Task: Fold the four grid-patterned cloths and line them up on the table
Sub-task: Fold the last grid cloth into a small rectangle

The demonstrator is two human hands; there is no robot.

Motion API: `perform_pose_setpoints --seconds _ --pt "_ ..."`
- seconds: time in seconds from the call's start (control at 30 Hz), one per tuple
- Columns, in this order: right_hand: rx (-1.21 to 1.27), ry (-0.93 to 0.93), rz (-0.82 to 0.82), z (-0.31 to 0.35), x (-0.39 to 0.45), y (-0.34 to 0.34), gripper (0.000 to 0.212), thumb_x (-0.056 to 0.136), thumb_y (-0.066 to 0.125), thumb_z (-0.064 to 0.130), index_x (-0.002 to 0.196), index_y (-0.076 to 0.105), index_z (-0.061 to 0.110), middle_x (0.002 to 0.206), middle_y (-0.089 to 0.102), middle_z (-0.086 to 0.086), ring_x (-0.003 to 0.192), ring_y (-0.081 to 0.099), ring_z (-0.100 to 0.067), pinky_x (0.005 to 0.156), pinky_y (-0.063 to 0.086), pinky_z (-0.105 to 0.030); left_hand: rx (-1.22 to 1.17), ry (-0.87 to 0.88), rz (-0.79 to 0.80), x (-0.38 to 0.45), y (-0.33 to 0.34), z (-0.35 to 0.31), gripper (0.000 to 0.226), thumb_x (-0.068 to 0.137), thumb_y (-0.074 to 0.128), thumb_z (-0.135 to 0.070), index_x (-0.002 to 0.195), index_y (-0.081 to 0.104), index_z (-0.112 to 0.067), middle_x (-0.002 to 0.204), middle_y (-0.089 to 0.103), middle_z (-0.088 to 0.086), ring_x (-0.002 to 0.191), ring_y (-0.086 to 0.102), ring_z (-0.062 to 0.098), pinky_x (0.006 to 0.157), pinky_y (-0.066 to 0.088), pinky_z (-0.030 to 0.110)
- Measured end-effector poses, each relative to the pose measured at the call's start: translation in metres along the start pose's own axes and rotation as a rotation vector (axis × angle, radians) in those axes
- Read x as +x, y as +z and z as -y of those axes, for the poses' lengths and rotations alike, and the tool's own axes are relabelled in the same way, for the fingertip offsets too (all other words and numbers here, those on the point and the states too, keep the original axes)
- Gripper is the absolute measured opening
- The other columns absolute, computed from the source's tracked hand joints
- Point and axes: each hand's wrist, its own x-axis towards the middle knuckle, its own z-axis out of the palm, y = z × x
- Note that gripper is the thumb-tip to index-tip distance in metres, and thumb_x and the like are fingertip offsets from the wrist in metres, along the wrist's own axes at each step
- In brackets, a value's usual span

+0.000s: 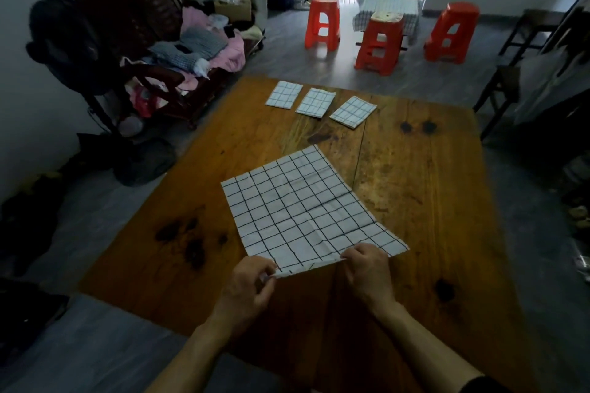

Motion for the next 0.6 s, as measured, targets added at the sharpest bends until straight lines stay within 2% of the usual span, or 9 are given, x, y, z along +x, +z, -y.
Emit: perform_pose_setpoints --seconds 0.17,0.3,0.33,0.43,0.5,0.6 --pt "-0.013 0.018 -0.04 0.039 -0.031 -0.006 0.01 0.081 0.076 0.017 0.088 0.069 0.02 0.082 0.064 0.003 0.08 0.057 -0.013 0.079 0.042 -0.03 0.199 0.086 0.008 -0.037 -0.026 0.011 0.043 0.069 0.074 -0.044 0.106 0.055 -0.032 0.097 0.058 -0.012 0.088 0.053 0.005 0.076 0.047 0.023" --pt "-0.035 0.01 -0.062 0.067 -0.065 -0.014 0.014 0.078 0.078 0.015 0.088 0.068 0.019 0.083 0.065 0.002 0.08 0.057 -0.013 0.079 0.045 -0.03 0.194 0.131 -0.109 -0.06 -0.033 0.013 0.037 0.061 0.084 -0.011 0.088 0.062 -0.025 0.083 0.062 -0.008 0.076 0.059 0.012 0.065 0.047 0.028" --pt "-0.052 0.008 -0.073 0.073 -0.075 -0.018 0.015 0.077 0.078 0.015 0.088 0.068 0.019 0.083 0.065 0.002 0.08 0.057 -0.012 0.078 0.047 -0.03 0.175 0.148 -0.136 -0.065 -0.035 0.014 0.033 0.063 0.082 -0.01 0.085 0.062 -0.024 0.081 0.063 -0.007 0.075 0.059 0.013 0.063 0.048 0.03" --pt "-0.109 0.029 -0.103 0.086 -0.111 -0.029 0.016 0.075 0.079 0.016 0.086 0.069 0.02 0.082 0.065 0.002 0.078 0.059 -0.013 0.075 0.05 -0.033 0.096 0.229 -0.14 -0.083 -0.041 0.021 0.01 0.076 0.063 -0.029 0.085 0.06 -0.026 0.082 0.063 -0.007 0.076 0.061 0.016 0.065 0.049 0.035" --pt "-0.147 0.051 -0.131 0.09 -0.136 -0.036 0.018 0.073 0.081 0.015 0.086 0.068 0.02 0.082 0.066 0.002 0.078 0.059 -0.013 0.074 0.051 -0.033 0.045 0.281 -0.105 -0.095 -0.043 0.024 0.012 0.078 0.057 -0.037 0.087 0.06 -0.028 0.085 0.064 -0.008 0.081 0.061 0.015 0.067 0.05 0.037" --pt "-0.193 0.09 -0.117 0.087 -0.169 -0.048 0.021 0.072 0.08 0.011 0.088 0.069 0.019 0.084 0.065 0.002 0.08 0.059 -0.013 0.075 0.05 -0.032 -0.065 0.252 -0.06 -0.113 -0.046 0.023 0.013 0.077 0.059 -0.034 0.088 0.063 -0.027 0.087 0.065 -0.01 0.085 0.061 0.015 0.071 0.051 0.04"
